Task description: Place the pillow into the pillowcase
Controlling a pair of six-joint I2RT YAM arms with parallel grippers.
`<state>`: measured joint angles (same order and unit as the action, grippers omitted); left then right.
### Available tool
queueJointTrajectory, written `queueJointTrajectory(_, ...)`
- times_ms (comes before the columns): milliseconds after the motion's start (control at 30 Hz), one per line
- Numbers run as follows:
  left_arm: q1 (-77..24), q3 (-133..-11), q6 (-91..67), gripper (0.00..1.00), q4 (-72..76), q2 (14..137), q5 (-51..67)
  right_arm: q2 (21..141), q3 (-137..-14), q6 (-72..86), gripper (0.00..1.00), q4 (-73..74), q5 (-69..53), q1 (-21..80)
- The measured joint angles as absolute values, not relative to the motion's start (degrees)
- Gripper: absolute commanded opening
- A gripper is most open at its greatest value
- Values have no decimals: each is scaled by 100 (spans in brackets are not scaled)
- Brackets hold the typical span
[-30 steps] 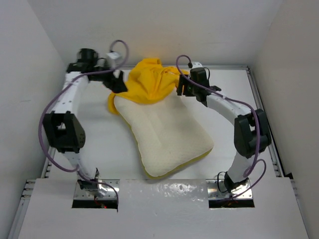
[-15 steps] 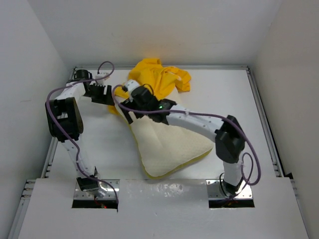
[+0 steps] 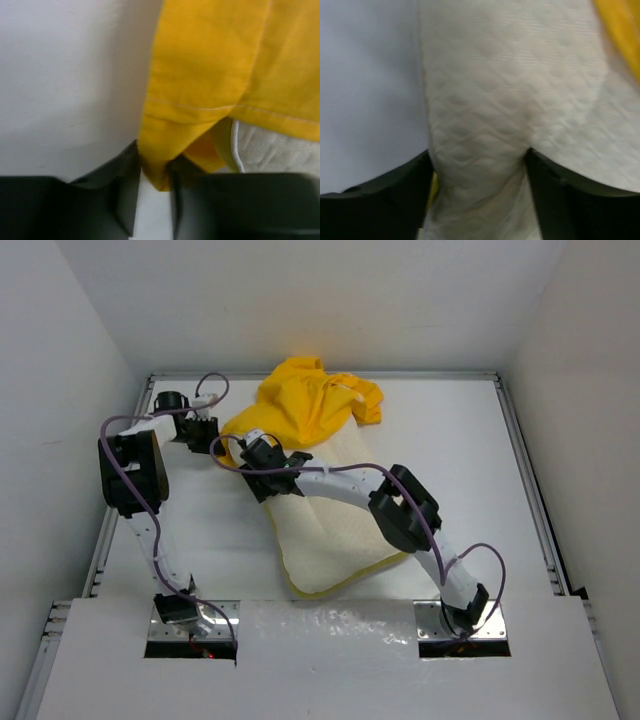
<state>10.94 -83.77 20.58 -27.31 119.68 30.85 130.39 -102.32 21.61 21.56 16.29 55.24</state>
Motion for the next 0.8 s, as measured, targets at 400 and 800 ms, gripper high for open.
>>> queueJointTrajectory(400,1068,-7940,2355,0,-3114,11797,4534,13063,-10374,3146,0,2036,1782,5081)
queueJointTrajectory(800,947,-7432,4018,0,-4348,10134,4869,13126,-11288,3769,0,1896,2397,4401)
